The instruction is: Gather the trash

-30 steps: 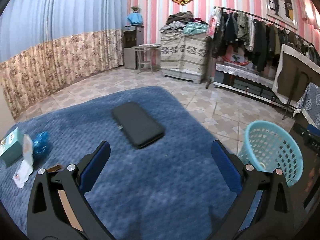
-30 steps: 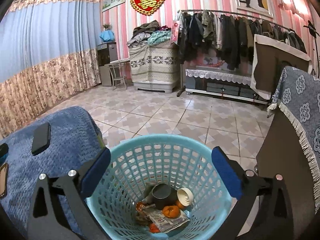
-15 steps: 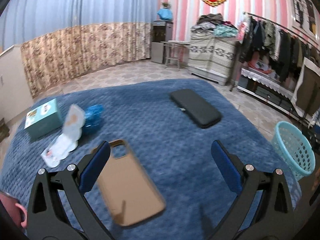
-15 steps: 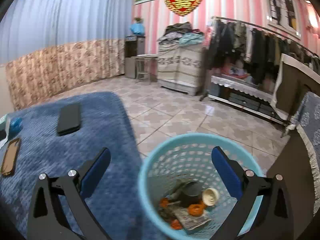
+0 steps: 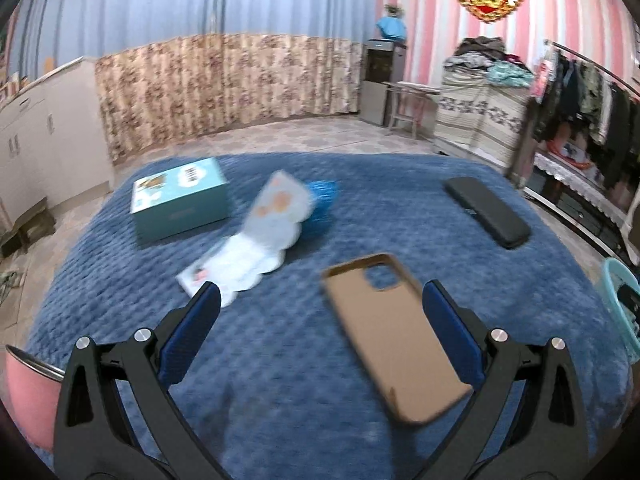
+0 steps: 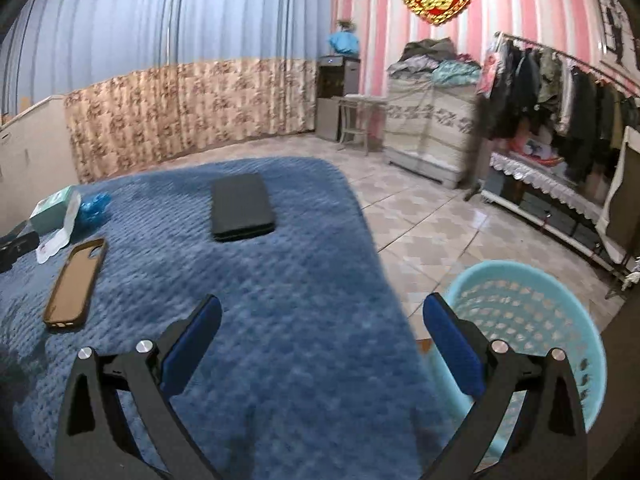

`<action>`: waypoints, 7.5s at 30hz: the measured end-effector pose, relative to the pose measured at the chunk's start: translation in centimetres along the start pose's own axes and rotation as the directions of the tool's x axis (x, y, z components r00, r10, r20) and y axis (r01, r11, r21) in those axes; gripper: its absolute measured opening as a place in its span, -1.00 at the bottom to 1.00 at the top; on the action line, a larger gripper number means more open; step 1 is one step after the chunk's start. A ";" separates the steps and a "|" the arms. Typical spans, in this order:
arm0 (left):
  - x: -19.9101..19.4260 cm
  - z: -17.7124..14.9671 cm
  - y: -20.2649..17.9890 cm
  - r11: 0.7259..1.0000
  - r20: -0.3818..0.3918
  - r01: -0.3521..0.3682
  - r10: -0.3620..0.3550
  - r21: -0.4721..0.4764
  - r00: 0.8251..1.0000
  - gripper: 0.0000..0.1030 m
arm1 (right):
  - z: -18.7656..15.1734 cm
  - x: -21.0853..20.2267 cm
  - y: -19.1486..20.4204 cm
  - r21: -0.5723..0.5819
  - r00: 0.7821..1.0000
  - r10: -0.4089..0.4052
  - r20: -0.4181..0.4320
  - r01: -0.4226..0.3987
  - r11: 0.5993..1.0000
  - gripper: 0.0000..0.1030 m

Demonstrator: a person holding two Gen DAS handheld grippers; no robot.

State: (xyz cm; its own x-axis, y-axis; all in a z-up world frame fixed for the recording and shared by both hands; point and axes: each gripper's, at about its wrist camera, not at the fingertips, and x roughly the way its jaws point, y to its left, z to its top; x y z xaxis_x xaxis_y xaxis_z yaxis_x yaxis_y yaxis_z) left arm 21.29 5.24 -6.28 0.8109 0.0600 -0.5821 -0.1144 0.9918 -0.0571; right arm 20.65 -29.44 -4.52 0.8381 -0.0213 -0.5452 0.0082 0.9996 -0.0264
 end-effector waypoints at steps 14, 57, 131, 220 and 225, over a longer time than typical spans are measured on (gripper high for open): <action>8.4 2.6 5.8 0.999 -0.140 -0.010 0.004 -0.042 0.990 0.89 | 0.4 2.8 3.7 0.003 0.996 0.053 -0.075 -0.053 0.999 0.91; 6.6 2.9 10.7 0.983 0.032 -0.094 0.100 -0.156 0.994 -0.80 | 7.7 10.3 22.8 -0.183 0.938 0.327 -0.114 -0.343 0.921 0.91; -6.5 2.8 -30.9 0.751 -0.027 0.561 -0.590 0.349 0.807 -0.96 | -0.7 -7.8 -20.9 0.354 0.966 -0.257 0.032 0.230 0.906 -0.42; -6.9 2.7 -25.2 0.932 0.009 0.278 -0.288 0.234 0.958 0.90 | -2.3 -4.2 -21.0 0.393 0.932 -0.354 -0.072 0.353 0.849 0.92; -8.6 1.6 -22.6 0.944 0.030 0.258 -0.269 0.207 0.963 0.90 | -2.4 -6.3 -18.4 0.402 0.958 -0.286 -0.033 0.275 0.873 0.92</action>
State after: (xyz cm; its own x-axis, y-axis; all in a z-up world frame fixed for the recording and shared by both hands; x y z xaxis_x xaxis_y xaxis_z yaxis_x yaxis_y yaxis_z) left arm 17.82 -17.49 1.27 0.8286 -0.2061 -0.5206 0.2201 0.9748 -0.0356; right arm 13.91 -47.75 -2.60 0.7822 -0.3073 -0.5420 0.4570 0.8742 0.1639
